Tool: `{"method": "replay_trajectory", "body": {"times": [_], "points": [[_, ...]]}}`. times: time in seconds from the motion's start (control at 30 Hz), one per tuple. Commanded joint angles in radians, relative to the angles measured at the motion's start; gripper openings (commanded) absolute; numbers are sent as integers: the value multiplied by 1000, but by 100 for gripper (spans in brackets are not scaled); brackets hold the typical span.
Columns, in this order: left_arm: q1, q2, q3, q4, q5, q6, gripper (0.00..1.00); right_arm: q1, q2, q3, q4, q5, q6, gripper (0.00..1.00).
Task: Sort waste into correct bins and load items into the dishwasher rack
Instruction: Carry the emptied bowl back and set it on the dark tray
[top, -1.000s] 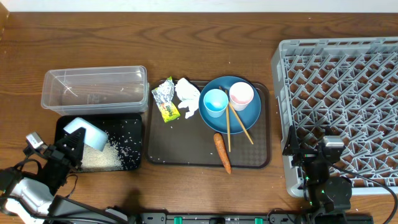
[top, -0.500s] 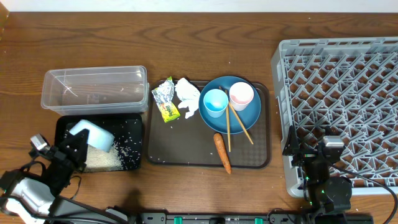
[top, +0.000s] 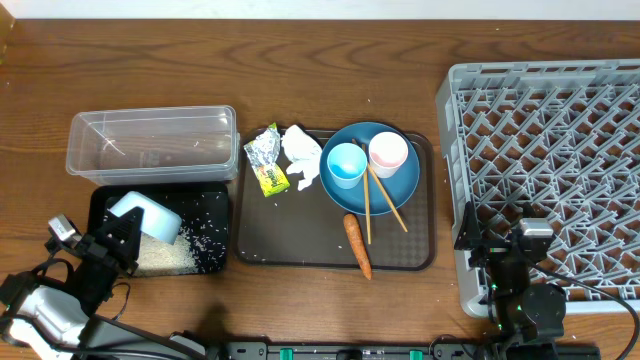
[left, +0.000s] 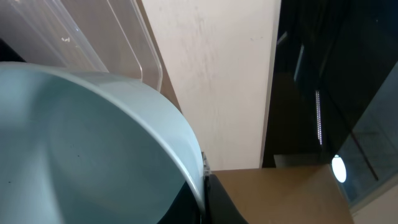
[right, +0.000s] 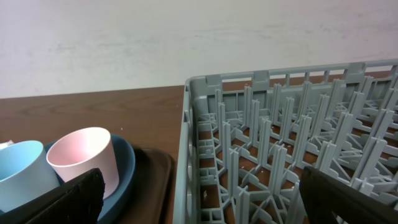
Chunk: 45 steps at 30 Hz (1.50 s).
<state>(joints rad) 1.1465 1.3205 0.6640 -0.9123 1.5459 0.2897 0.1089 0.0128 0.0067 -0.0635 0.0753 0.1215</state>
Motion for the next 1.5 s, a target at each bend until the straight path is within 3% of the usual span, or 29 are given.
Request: {"method": "replay_trajectory", "body": {"times": [0.0,0.3,0.5,0.77,1.3,1.47], "points": [[-7,-35,11,-4,27,31,6,1,-2,-2,-4,-1,-3,99],[-232,-255,82,2,-31,15,6,1,-2,-2,-4,-1,-3,99],[-426,-400,120,145,-315,-260,6,1,-2,-2,-4,-1,-3,99],[-689,-529,120,194,-496,-380,6,1,-2,-2,-4,-1,-3,99],[-1189,-537,100,162,-993,-409,6,1,-2,-2,-4,-1,-3,99],[-1291,-537,76,182,-1033,-423,6,1,-2,-2,-4,-1,-3,99]]}}
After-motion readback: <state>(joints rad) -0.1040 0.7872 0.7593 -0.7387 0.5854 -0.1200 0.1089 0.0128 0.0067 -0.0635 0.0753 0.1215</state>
